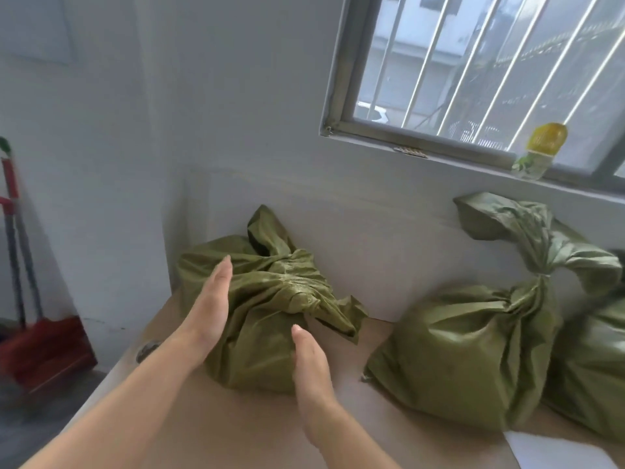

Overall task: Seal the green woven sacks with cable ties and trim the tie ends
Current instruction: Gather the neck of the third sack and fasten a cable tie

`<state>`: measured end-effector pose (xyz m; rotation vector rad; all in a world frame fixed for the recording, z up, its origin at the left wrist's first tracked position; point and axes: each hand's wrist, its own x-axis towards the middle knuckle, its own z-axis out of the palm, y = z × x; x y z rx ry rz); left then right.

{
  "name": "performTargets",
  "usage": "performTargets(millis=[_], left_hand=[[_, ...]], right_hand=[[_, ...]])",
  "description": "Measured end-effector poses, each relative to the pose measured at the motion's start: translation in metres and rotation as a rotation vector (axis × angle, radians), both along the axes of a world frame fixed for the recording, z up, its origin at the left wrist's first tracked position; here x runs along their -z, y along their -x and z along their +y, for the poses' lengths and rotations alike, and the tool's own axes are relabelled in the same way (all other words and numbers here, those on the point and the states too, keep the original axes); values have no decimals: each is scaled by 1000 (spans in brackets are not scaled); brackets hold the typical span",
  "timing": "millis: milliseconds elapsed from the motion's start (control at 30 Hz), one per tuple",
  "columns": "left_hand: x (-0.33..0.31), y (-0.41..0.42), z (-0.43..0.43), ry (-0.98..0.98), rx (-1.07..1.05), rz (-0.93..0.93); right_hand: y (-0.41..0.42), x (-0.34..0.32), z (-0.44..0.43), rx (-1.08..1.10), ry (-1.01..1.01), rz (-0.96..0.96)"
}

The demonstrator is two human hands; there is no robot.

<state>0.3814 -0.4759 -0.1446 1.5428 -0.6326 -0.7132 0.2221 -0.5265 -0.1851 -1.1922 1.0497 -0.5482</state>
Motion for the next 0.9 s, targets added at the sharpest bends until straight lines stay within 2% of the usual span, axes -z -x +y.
performTargets(millis=[67,200,267,467,600,667,767,900], left_hand=[[6,-15,-26,-25,-2,-88],[16,-33,-69,-150,20,-465],[18,-41,-83,-226,73,-510],[27,-35,-77,-458,272,-364],[15,-25,-46,-517,392,-113],[-1,-19,-28,-490,422,40],[-28,-6,-4,-342,347,183],[-70,25,31,-148,320,204]], right_hand=[[-14,-1,-18,7,-31,-8],[-29,4,-48,5,-103,-52],[-35,9,-59,18,-121,-79],[-38,31,-63,54,-55,-269],[-22,12,-51,-19,-42,-278],[-12,-4,-44,-80,-60,-280],[3,-34,-25,-149,-37,-303],[29,-79,8,-96,-27,-361]])
